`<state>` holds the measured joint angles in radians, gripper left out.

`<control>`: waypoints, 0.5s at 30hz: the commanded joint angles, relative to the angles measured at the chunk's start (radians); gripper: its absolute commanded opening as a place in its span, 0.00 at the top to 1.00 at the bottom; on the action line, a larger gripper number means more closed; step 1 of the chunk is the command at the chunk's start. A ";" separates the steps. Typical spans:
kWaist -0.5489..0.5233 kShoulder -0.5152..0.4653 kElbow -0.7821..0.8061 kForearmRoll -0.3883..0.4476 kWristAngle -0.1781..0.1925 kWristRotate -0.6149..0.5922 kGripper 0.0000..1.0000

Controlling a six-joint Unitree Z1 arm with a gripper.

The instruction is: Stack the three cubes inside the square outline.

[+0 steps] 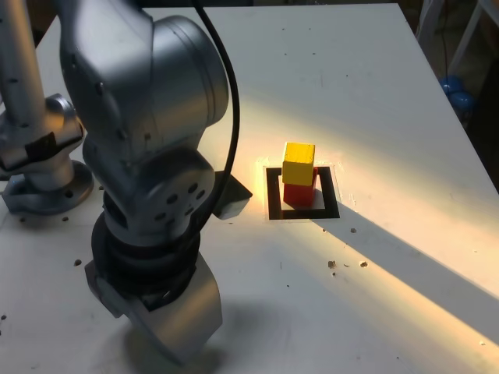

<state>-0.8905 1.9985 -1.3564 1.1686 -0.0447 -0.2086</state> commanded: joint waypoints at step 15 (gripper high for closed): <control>-0.002 0.018 -0.009 -0.003 0.012 -0.012 0.67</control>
<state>-0.8907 2.0127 -1.3632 1.1648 -0.0324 -0.2184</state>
